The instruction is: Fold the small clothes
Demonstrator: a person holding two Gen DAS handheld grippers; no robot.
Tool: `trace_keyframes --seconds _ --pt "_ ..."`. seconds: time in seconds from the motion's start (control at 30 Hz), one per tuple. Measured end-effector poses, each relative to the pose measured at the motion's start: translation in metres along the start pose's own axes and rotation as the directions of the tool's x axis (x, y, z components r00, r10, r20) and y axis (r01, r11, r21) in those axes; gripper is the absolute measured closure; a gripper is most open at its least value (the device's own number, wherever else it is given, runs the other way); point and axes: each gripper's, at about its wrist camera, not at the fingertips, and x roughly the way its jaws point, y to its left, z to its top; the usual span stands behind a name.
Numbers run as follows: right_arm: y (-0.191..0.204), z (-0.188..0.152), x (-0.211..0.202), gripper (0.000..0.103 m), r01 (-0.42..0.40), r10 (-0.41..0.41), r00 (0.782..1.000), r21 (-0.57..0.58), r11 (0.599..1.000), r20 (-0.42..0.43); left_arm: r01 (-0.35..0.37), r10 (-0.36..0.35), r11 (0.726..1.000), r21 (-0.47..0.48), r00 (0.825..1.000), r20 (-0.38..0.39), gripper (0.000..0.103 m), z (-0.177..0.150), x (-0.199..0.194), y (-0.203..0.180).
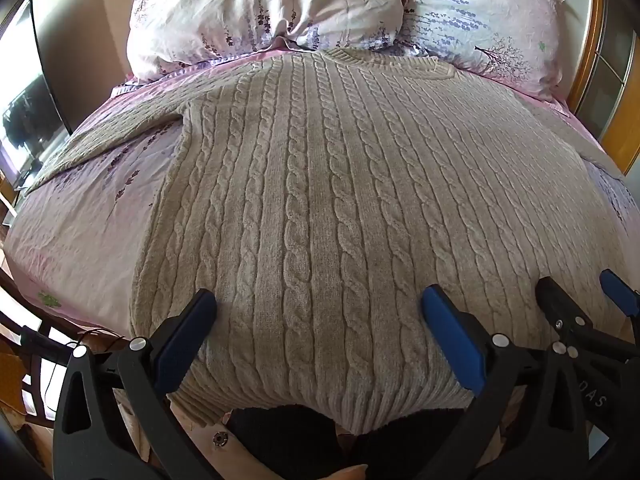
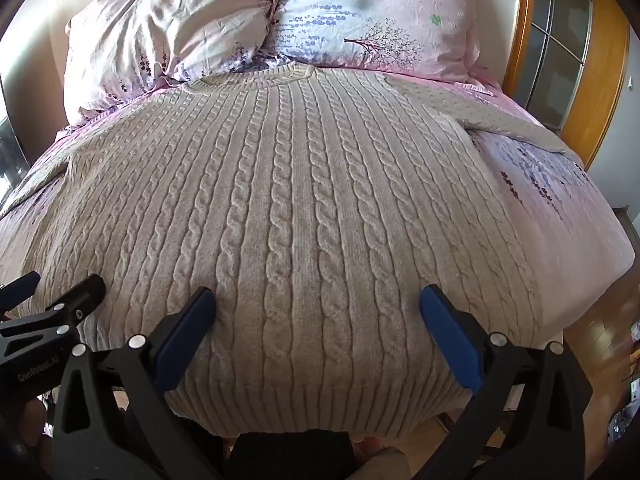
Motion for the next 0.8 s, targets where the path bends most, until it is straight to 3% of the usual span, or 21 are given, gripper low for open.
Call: trace_keyframes --seconds 0.8 --pt "0.0007 -0.0001 0.0013 0.002 -0.001 0.001 1.0 0.002 1.0 -0.005 -0.001 0.001 1.0 0.001 1.0 -0.001 0.001 0.0 0.0 -0.0001"
